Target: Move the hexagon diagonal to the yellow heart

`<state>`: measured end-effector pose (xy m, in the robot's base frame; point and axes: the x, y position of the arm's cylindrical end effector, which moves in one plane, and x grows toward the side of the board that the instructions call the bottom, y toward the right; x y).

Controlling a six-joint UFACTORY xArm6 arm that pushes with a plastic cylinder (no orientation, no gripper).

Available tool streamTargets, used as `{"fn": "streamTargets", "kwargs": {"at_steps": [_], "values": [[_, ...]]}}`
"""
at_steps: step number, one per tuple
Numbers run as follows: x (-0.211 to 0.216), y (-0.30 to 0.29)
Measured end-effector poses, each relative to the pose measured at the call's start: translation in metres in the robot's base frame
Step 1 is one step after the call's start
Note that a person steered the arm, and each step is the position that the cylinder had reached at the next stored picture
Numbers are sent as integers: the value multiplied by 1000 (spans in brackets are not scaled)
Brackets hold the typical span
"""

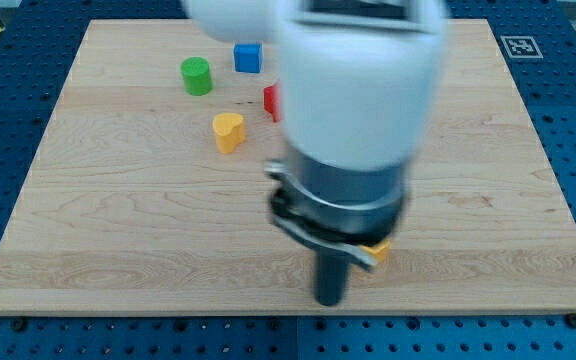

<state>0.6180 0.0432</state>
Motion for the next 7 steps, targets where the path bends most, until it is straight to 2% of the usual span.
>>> {"fn": "streamTargets", "kwargs": {"at_steps": [1,2,5,7], "values": [[0,36],[-1,40],[-49,33],[-46,52]]}}
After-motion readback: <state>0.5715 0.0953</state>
